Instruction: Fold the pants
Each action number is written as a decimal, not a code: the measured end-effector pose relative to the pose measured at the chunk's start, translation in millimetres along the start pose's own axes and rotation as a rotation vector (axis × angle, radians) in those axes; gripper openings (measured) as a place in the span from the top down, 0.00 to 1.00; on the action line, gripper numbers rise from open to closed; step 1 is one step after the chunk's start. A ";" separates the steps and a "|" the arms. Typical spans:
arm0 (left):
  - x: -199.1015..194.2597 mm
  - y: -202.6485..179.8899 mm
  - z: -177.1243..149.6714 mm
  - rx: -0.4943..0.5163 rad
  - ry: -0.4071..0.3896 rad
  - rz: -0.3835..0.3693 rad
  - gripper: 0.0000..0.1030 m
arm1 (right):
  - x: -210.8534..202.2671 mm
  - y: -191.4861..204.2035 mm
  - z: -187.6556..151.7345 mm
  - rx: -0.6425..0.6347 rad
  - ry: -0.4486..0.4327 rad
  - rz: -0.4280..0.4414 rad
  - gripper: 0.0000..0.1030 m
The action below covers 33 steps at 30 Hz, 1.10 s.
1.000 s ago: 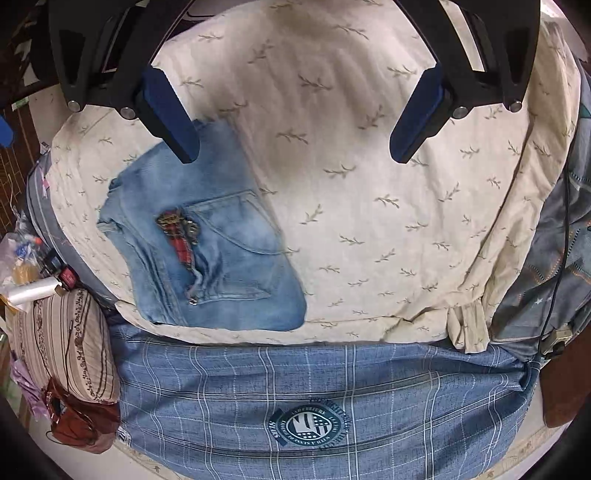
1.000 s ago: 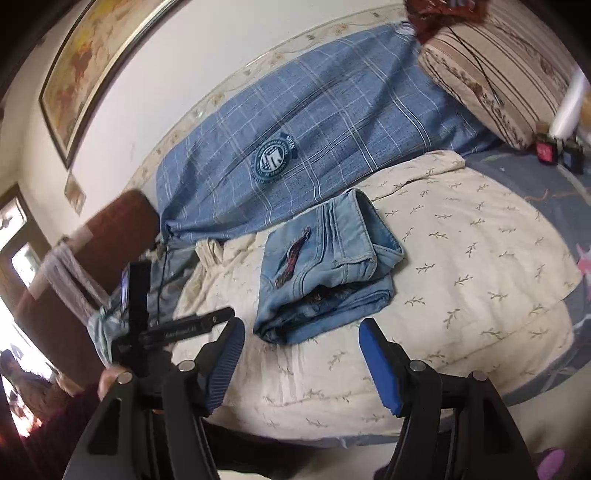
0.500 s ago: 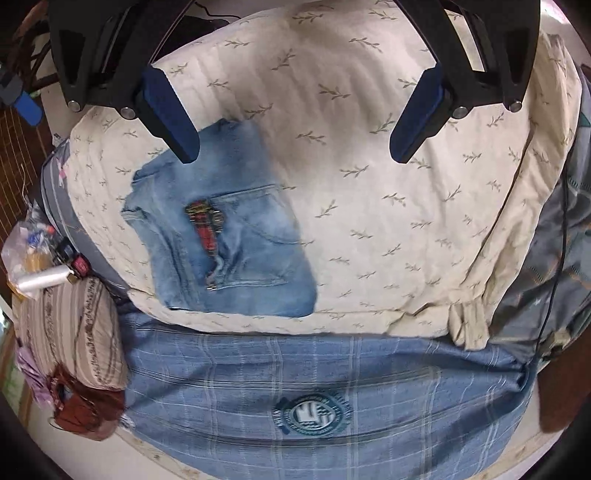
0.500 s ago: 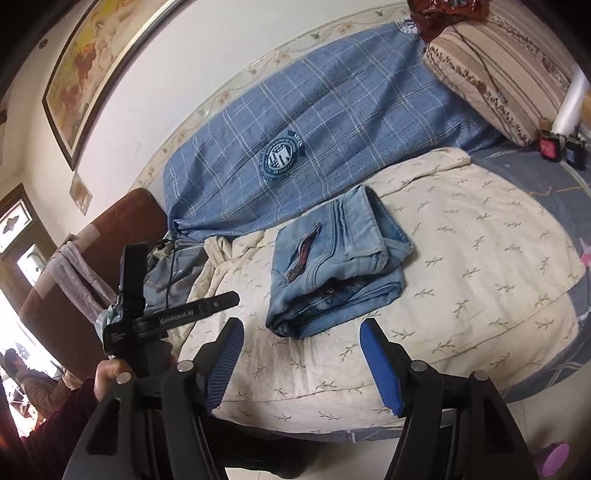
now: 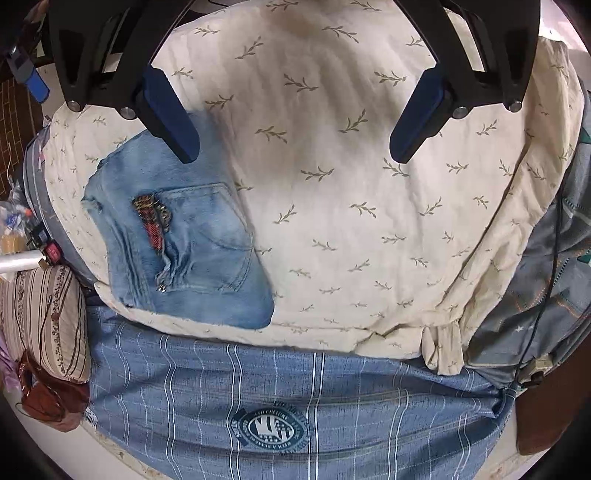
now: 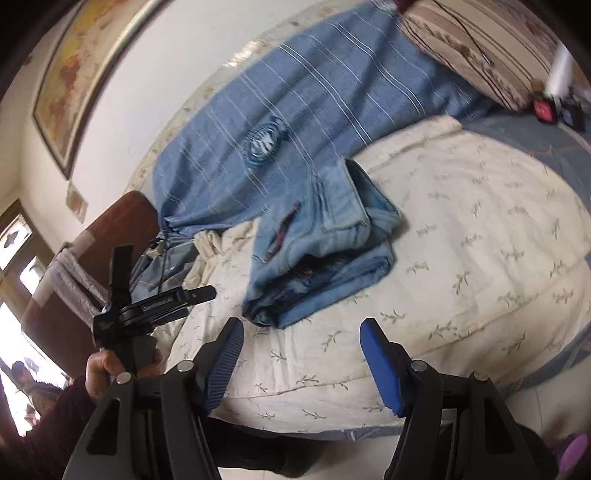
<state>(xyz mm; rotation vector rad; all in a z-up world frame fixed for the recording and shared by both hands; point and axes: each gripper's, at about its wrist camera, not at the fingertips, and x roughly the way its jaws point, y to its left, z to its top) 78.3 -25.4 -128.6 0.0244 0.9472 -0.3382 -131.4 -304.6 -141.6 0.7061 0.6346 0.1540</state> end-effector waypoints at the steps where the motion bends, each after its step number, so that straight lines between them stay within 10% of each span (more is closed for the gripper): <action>1: -3.2 -1.6 0.7 -0.001 -0.005 -0.002 0.01 | -1.4 0.7 -1.4 -0.010 -0.002 0.009 0.33; 33: -91.3 -45.2 -4.0 0.081 -0.109 -0.002 0.01 | -24.4 -21.6 -12.7 0.053 -0.004 0.023 0.32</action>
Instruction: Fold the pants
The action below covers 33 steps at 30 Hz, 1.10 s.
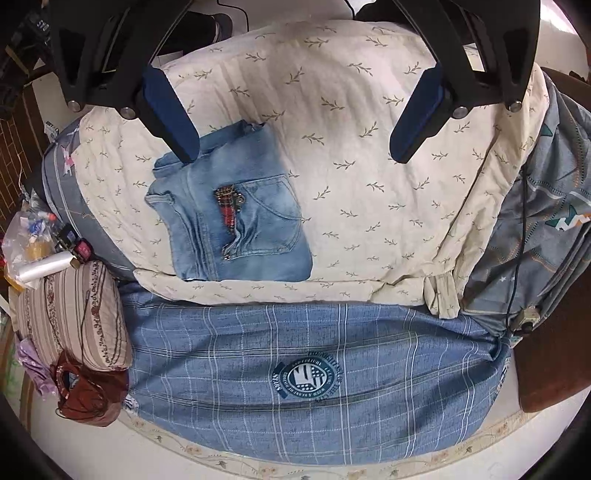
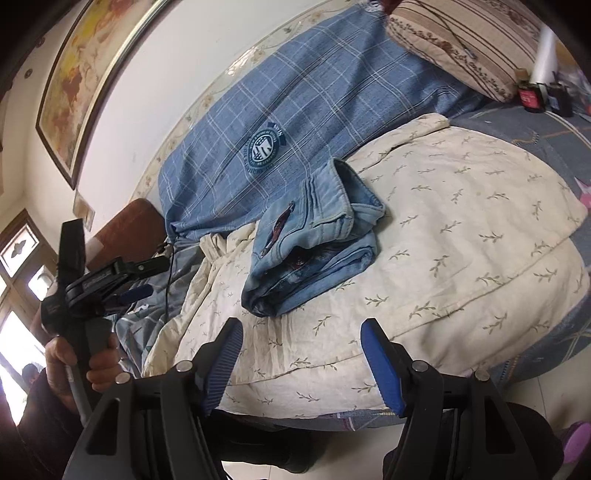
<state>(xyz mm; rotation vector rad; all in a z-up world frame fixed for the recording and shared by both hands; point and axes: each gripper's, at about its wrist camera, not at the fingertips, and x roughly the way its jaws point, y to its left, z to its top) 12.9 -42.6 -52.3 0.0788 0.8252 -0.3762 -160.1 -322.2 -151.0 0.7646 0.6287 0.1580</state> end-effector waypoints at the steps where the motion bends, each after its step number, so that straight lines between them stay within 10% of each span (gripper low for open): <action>1: -3.1 -1.1 -0.4 0.006 -0.004 -0.002 0.01 | -1.4 -0.2 -0.4 0.001 0.000 -0.003 0.32; 33: 37.8 12.3 -15.9 -0.021 0.089 -0.040 0.01 | 18.1 6.7 -6.8 -0.024 0.075 -0.063 0.32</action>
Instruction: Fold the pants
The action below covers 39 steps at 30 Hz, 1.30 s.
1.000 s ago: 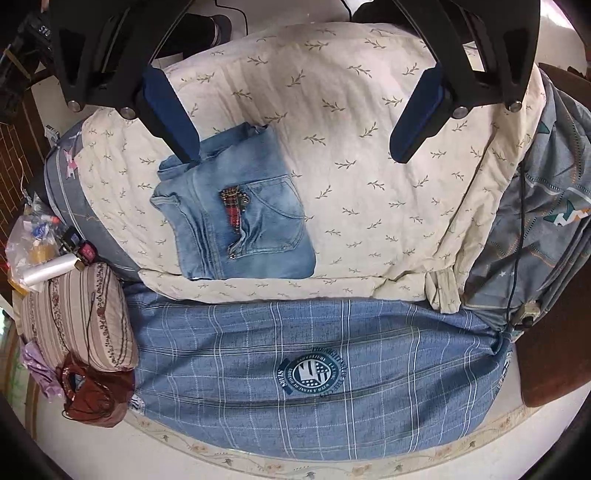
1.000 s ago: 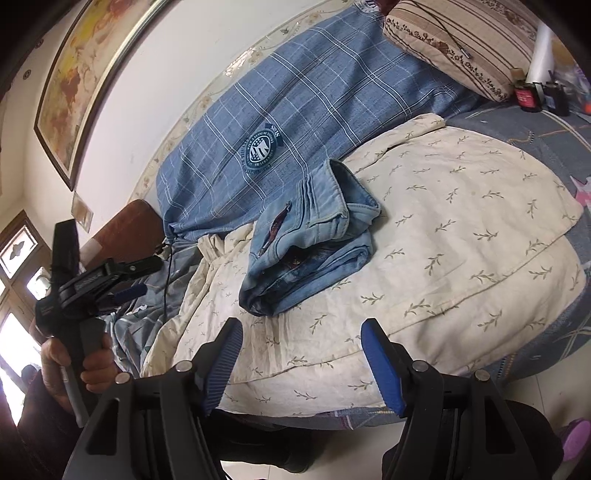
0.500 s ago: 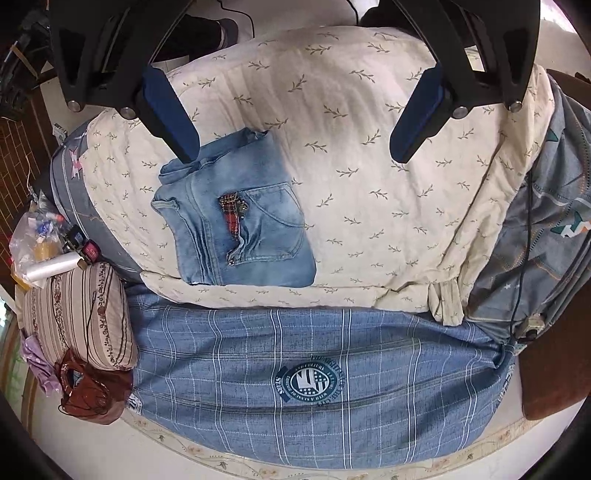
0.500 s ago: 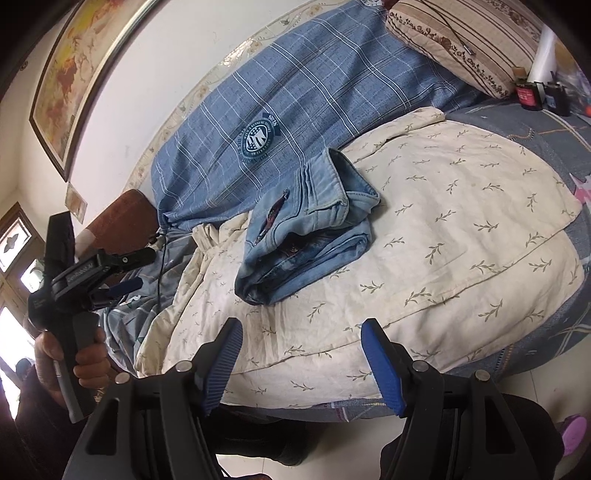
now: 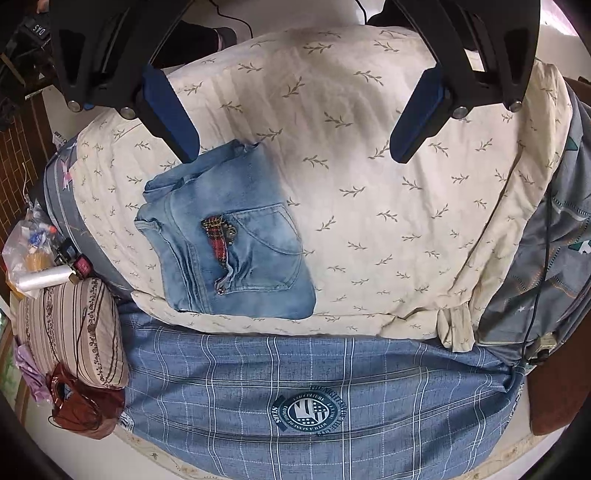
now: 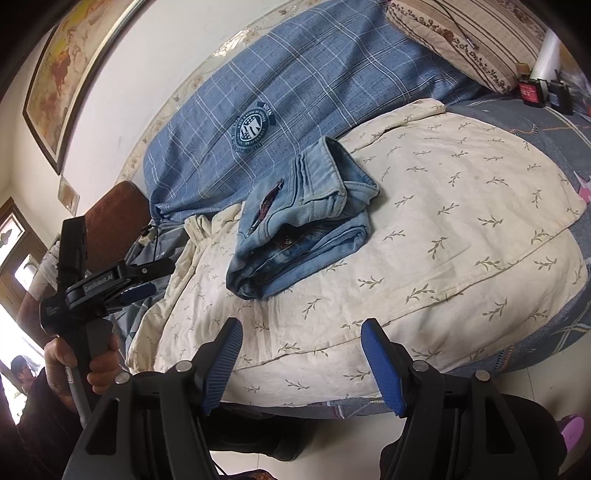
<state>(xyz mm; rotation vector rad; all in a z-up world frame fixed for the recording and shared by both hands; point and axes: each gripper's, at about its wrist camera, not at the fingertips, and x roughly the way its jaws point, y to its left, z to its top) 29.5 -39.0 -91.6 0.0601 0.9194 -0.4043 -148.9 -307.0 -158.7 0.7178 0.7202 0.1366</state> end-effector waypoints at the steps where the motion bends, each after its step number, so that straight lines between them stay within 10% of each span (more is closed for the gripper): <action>1: -0.9 0.0 0.1 0.000 -0.002 0.002 0.01 | 0.3 0.7 -0.3 -0.003 0.000 0.001 0.32; 39: 24.8 -21.7 0.9 0.179 -0.062 -0.092 0.01 | 14.4 1.0 12.1 0.029 -0.023 -0.012 0.31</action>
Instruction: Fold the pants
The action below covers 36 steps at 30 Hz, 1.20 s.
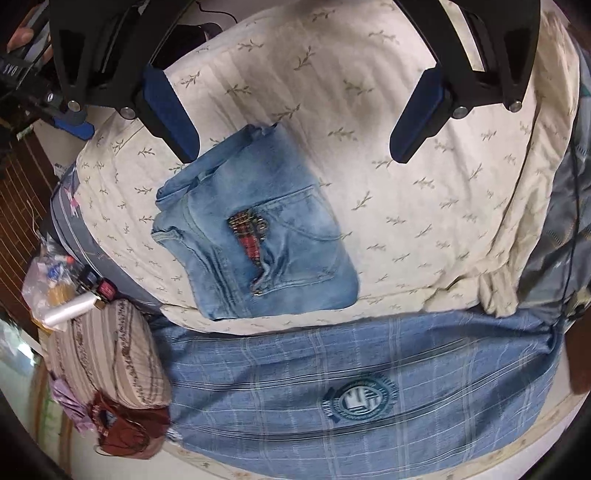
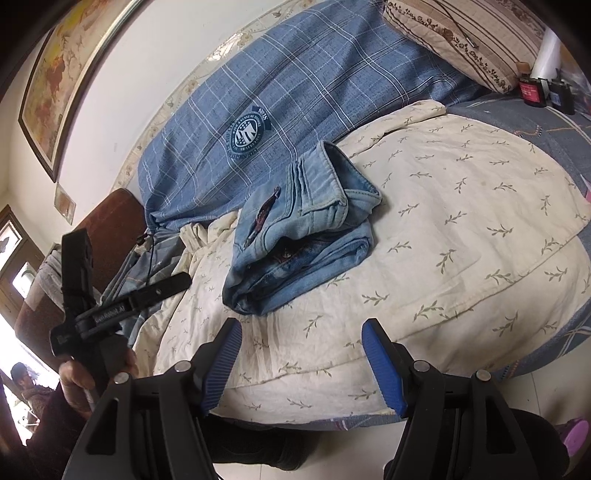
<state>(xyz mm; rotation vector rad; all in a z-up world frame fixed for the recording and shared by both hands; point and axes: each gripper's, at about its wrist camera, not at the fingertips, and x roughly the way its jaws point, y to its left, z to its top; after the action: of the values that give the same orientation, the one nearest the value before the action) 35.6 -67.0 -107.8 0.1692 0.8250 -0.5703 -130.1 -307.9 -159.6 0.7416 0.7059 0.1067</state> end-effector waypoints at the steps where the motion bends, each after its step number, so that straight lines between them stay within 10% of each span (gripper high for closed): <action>1: 2.6 -2.2 0.3 0.015 -0.005 -0.011 0.01 | 1.2 -0.8 1.6 0.009 -0.005 0.000 0.31; 11: 25.6 -1.4 7.4 0.106 -0.096 -0.062 0.01 | 11.7 -10.1 30.9 0.033 -0.078 -0.028 0.30; 25: 47.9 59.2 23.8 -0.146 -0.092 -0.196 0.01 | 66.8 -58.2 115.6 0.140 -0.156 -0.092 0.29; 36: 95.6 40.7 12.6 -0.098 0.067 -0.106 0.00 | 170.7 -12.0 115.9 -0.153 0.088 -0.268 0.29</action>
<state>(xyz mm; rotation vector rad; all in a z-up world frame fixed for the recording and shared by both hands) 117.2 -76.9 -172.5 0.0557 0.9294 -0.6247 71.3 -328.4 -201.3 0.4929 0.8646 -0.0513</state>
